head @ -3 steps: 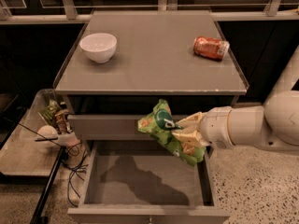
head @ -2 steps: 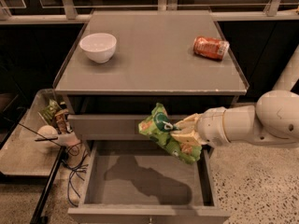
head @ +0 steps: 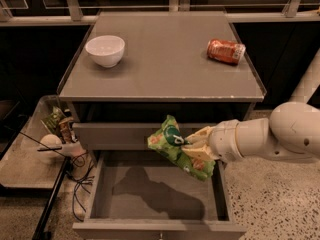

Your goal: Place green rice chip bag into middle drawer

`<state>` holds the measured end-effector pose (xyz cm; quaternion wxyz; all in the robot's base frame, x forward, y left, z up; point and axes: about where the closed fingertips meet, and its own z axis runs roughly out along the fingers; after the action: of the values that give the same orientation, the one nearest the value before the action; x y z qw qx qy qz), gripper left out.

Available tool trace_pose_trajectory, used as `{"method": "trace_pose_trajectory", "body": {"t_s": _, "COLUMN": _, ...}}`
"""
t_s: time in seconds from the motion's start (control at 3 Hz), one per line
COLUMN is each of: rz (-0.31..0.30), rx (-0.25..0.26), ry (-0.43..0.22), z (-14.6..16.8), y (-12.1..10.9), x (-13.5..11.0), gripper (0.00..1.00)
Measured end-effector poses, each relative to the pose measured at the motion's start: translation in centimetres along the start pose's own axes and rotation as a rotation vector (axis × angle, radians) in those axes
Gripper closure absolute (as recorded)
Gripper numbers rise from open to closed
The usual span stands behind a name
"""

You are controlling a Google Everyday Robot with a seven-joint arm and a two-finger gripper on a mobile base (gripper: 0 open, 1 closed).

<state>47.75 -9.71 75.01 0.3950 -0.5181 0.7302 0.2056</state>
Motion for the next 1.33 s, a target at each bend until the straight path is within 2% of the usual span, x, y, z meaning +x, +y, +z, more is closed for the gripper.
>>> {"method": "trace_pose_trajectory", "body": {"t_s": 0.33, "rz": 0.048, "rx": 0.008, "ry": 0.053, "z": 1.9, "y": 0.8, "x": 3.4, "gripper": 1.0}}
{"method": "trace_pose_trajectory", "body": {"t_s": 0.67, "rz": 0.094, "rx": 0.039, "ry": 0.102, "z": 4.0, "y": 1.4, "x": 8.1, "gripper": 1.0}}
{"method": "trace_pose_trajectory", "body": {"t_s": 1.33, "rz": 0.146, "rx": 0.149, "ry": 0.125, "z": 9.0, "y": 1.8, "x": 16.3, "gripper": 1.0}}
